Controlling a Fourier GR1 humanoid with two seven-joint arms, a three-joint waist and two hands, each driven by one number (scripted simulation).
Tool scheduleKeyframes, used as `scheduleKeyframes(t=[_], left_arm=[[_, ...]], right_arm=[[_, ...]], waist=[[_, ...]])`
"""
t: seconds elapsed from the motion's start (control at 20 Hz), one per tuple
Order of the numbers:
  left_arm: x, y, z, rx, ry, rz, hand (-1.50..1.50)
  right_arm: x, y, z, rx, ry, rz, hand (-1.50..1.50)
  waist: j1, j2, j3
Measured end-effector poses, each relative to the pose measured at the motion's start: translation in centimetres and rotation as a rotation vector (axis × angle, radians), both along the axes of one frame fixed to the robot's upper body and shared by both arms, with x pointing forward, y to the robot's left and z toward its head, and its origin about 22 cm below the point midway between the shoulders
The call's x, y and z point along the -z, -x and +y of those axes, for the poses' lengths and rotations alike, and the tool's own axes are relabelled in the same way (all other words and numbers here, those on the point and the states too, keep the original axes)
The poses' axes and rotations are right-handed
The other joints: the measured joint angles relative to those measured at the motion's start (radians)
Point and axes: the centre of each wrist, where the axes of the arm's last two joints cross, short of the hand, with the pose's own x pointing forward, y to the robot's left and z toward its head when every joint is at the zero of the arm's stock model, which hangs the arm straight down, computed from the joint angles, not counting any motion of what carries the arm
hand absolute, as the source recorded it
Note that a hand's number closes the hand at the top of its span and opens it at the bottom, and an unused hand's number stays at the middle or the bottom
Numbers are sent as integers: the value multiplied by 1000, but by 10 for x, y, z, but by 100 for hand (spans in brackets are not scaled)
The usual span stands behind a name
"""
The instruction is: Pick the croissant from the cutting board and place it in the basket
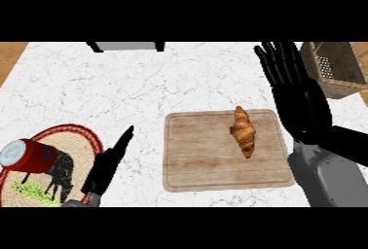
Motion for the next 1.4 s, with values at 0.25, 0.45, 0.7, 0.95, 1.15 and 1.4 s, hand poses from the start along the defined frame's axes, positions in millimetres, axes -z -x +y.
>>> scheduleKeyframes(t=[0.25,0.45,0.7,0.95,1.15,1.4], left_arm=[[-4,-9,-11,-70,35,-55,0],[-20,-15,-1,-182,76,-152,0],[-54,-27,0,-237,153,-321,0],[-67,-28,7,-278,163,-369,0],[-74,-27,13,-304,158,-392,0],[-74,-24,19,-324,156,-386,0]], right_arm=[[26,7,-31,258,41,133,150],[52,19,-32,374,194,175,-150],[84,29,17,577,286,253,-150],[105,27,20,867,416,341,-150],[112,21,-7,1032,577,436,-150],[107,18,-23,1056,843,596,-150]], waist=[[-6,-9,-17],[20,-18,-18],[40,-23,-13],[23,-28,-18],[2,-36,-22],[-11,-40,-26]])
